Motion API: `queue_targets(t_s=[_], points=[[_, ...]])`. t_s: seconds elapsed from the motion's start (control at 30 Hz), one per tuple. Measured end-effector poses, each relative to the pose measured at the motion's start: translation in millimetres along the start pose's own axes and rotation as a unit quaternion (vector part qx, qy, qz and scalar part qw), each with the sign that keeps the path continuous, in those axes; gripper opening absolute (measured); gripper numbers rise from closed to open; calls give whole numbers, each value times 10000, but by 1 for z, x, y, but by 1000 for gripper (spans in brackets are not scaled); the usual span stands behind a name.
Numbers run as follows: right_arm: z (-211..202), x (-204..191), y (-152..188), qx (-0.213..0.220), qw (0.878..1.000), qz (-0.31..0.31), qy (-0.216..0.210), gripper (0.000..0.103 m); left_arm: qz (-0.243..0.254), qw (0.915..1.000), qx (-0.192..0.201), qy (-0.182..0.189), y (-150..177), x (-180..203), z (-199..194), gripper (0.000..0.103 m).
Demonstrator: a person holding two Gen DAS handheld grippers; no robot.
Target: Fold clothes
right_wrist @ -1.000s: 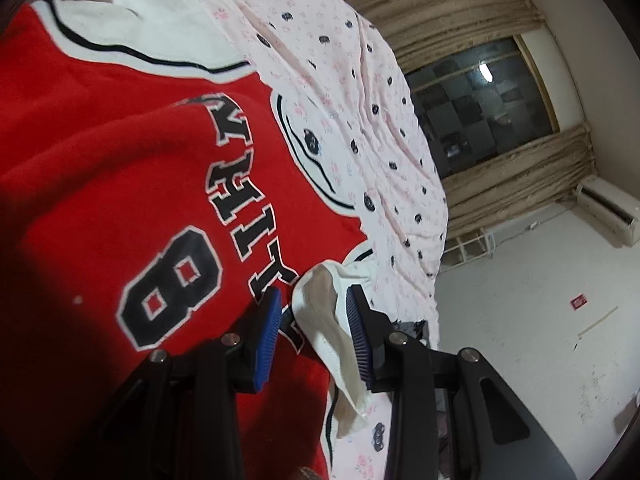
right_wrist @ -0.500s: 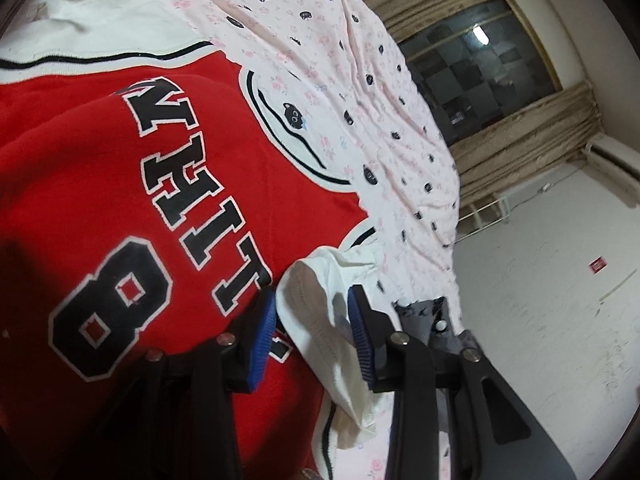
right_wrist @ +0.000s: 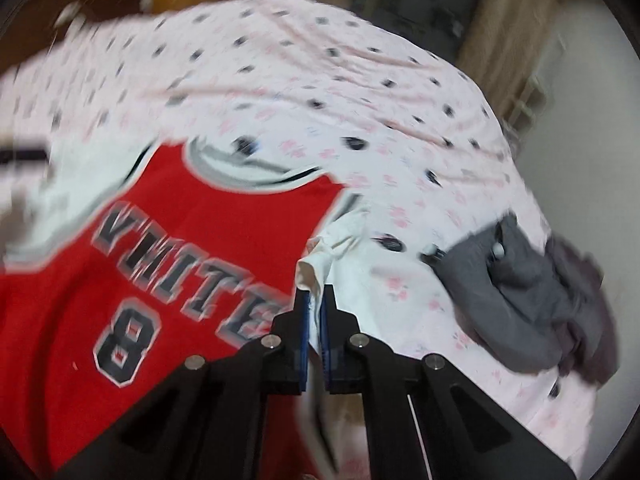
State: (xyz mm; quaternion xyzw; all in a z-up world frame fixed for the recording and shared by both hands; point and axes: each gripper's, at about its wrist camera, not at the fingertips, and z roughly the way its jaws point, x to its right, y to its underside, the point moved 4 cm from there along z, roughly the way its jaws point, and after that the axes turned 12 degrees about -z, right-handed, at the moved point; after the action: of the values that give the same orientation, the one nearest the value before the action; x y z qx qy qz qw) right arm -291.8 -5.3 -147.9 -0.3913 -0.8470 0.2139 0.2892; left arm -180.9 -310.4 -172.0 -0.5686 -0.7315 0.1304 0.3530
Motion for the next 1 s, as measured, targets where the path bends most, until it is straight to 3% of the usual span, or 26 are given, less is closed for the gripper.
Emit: queue_targets(t_s=[0.2, 0.5, 0.77, 1.0], points=[[2, 57, 12, -40, 9942, 990, -429, 5, 6, 10000, -42, -20, 1, 1, 3, 51], [30, 119, 38, -370, 9736, 2083, -857, 5, -4, 9999, -125, -84, 4, -1, 9, 51], [49, 135, 54, -657, 9672, 2335, -749, 8, 1, 9998, -155, -111, 5, -2, 10, 51], [59, 136, 63, -834, 9712, 2196, -404, 23, -20, 9997, -178, -153, 6, -5, 12, 51]])
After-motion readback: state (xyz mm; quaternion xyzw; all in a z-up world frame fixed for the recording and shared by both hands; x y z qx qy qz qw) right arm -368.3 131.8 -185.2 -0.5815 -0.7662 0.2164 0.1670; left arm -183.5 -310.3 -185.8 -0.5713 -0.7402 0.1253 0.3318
